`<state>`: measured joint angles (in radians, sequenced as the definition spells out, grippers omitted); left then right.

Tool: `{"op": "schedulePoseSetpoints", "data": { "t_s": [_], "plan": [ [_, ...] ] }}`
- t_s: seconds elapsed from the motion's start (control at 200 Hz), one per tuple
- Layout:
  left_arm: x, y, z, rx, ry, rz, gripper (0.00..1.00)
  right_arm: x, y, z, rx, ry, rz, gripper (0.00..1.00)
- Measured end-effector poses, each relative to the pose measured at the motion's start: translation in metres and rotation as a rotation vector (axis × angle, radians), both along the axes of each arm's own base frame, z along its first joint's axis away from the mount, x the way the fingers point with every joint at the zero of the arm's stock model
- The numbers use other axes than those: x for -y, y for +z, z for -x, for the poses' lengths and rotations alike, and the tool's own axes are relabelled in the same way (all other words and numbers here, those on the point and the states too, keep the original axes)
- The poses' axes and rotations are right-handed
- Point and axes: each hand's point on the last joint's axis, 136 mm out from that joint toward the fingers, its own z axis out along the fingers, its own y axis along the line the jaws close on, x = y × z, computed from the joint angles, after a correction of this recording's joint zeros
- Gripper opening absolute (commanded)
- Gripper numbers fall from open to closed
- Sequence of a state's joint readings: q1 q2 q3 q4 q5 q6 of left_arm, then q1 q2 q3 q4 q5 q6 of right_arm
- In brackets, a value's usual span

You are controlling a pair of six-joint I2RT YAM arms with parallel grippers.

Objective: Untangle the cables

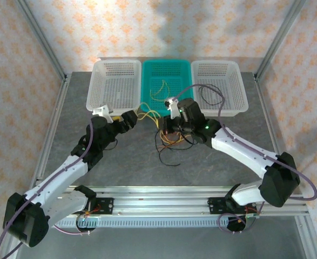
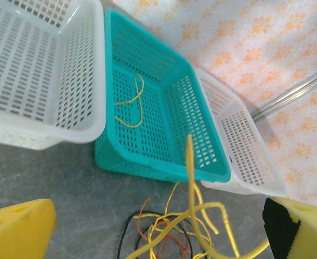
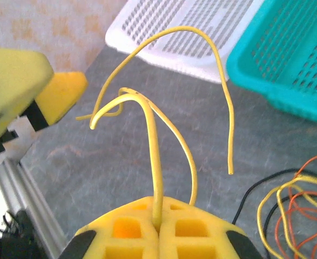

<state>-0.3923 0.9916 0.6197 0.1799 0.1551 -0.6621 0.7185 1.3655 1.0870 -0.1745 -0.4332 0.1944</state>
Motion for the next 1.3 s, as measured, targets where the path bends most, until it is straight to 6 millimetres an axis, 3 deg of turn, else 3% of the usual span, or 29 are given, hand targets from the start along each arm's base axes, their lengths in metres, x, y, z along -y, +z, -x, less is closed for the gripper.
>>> {"op": "schedulePoseSetpoints", "data": {
  "t_s": [0.25,0.39,0.646,0.816,1.101,1.302],
  "plan": [
    [0.013,0.001,-0.03,-0.004,-0.014,-0.044,0.99,0.015,0.041,-0.041,0.079,-0.17,-0.014,0.0],
    [0.02,0.004,-0.046,0.01,-0.023,-0.06,0.99,0.031,0.048,-0.07,0.083,-0.289,-0.018,0.0],
    [0.04,0.013,-0.084,0.047,-0.057,-0.098,0.99,0.059,0.023,-0.123,0.026,-0.447,0.025,0.0],
    [0.049,0.008,-0.109,0.05,-0.061,-0.128,0.99,0.065,0.011,-0.16,-0.002,-0.5,0.028,0.0],
    [0.061,-0.002,-0.151,0.048,-0.043,-0.163,0.99,0.055,-0.013,-0.223,-0.013,-0.559,0.065,0.0],
    [0.07,-0.01,-0.172,0.041,-0.04,-0.154,0.99,0.051,-0.046,-0.257,-0.071,-0.611,0.082,0.0]
  ]
}}
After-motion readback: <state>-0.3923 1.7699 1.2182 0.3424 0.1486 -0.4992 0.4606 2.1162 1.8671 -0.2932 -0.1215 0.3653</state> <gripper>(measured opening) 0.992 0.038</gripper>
